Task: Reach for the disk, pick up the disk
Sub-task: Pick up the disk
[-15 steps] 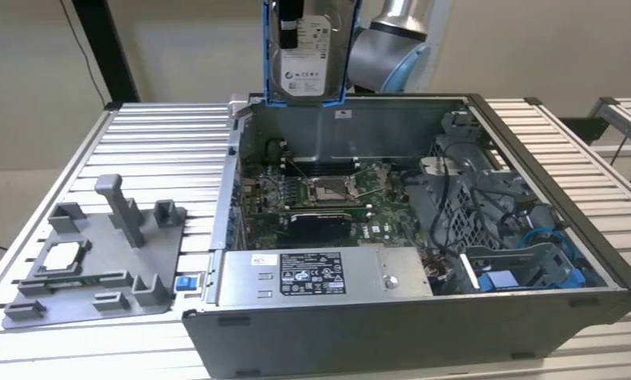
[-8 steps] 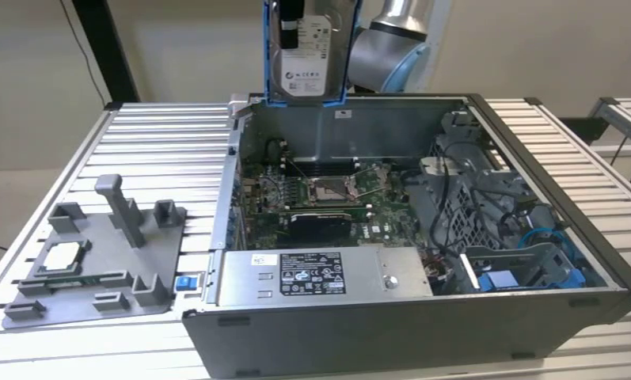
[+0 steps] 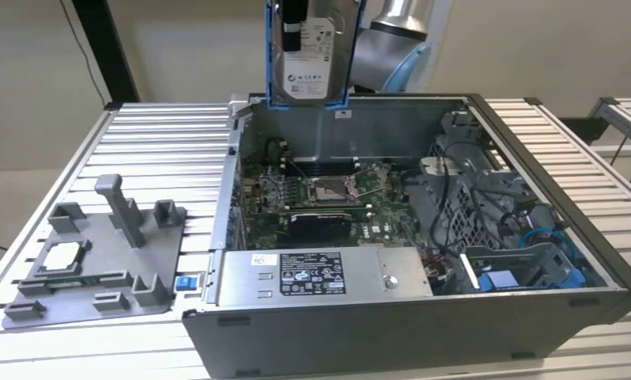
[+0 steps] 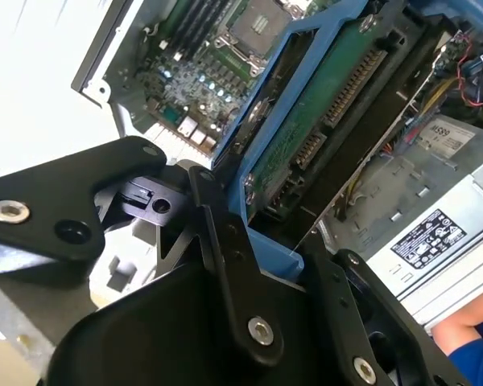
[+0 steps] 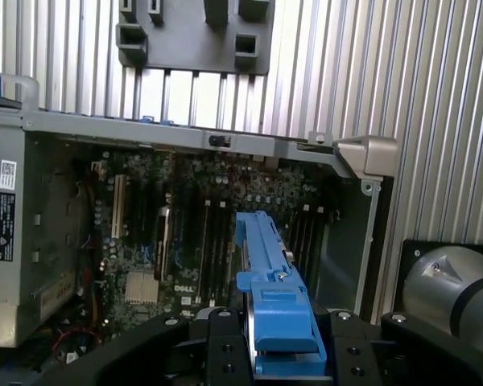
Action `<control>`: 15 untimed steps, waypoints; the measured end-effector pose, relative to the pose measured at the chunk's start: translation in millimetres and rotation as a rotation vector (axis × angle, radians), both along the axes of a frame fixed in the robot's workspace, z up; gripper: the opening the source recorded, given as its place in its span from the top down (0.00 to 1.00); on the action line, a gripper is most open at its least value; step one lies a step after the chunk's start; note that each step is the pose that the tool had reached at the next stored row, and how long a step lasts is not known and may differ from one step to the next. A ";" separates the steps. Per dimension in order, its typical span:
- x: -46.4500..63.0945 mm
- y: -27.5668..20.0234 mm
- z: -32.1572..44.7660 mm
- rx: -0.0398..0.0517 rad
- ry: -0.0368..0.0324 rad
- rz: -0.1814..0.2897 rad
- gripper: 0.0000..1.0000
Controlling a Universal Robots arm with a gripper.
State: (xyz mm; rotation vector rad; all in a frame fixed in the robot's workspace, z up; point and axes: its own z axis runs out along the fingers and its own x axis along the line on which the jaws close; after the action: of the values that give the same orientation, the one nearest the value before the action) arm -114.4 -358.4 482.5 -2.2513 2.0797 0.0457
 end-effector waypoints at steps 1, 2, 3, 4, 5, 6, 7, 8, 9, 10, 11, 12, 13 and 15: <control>0.5 -1.3 0.0 0.0000 0.0005 0.000 1.00; 1.0 -2.8 -0.1 0.0001 0.0009 0.000 1.00; 1.5 -4.1 -0.1 0.0001 0.0014 0.000 1.00; 2.0 -5.5 -0.1 0.0001 0.0018 0.000 1.00; 2.6 -6.9 -0.1 0.0001 0.0022 0.000 1.00; 3.4 -8.2 -0.1 0.0000 0.0028 0.000 1.00; 4.1 -9.4 -0.2 0.0001 0.0034 0.000 1.00; 4.9 -10.8 -0.2 0.0000 0.0040 0.000 1.00; 5.9 -12.1 -0.2 0.0001 0.0046 0.000 1.00; 6.9 -13.3 -0.2 0.0001 0.0052 0.000 1.00; 7.9 -14.3 -0.2 0.0000 0.0059 0.000 1.00; 9.1 -15.5 -0.3 0.0000 0.0066 0.000 1.00; 10.4 -16.7 -0.3 0.0001 0.0074 0.000 1.00; 12.9 -19.0 -0.4 0.0000 0.0089 0.000 1.00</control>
State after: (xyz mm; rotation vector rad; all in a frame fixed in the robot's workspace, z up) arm -101.5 -377.4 482.1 -2.2548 2.0846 0.0559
